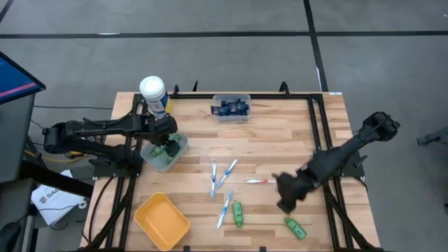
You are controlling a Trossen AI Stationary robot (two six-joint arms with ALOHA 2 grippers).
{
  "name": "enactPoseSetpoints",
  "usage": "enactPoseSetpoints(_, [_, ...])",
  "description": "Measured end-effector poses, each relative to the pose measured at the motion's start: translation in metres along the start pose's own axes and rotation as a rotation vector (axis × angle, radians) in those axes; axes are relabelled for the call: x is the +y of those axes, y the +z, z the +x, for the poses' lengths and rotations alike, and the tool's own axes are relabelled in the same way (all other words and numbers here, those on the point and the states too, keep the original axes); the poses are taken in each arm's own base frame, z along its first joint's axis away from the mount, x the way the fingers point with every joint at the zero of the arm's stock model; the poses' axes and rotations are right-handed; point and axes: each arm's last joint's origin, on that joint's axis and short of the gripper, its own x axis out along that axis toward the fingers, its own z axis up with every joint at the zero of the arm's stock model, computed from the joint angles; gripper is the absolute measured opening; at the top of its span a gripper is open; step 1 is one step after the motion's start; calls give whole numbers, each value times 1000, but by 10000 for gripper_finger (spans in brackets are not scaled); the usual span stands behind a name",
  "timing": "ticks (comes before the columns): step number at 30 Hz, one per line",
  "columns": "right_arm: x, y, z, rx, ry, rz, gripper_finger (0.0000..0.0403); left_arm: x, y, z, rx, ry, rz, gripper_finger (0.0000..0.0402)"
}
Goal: Pick & Place Travel size toiletries
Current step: Put the green shampoo into the gray bin
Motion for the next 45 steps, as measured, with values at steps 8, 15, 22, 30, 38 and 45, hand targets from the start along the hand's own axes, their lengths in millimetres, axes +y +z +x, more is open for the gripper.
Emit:
enactPoseSetpoints(8, [26, -31, 56, 76, 13, 24, 271, -2, 2, -2, -26, -37, -5, 301])
enactPoseSetpoints(15, [22, -20, 93, 62, -103, 29, 271, -3, 6, -12, -124, -97, -17, 298])
enactPoseSetpoints(22, [20, -20, 103, 75, -146, -34, 263, 0, 5, -24, -198, -146, -48, 297])
enactPoseSetpoints(30, [16, -21, 103, 85, -182, -89, 154, 4, 5, -34, -266, -171, -71, 296])
enactPoseSetpoints(38, [16, -11, 97, 89, -156, -174, 73, 4, 15, -44, -410, -239, -112, 296])
enactPoseSetpoints(45, [12, -2, 79, 59, -170, -217, 73, 6, 23, -47, -484, -266, -142, 296])
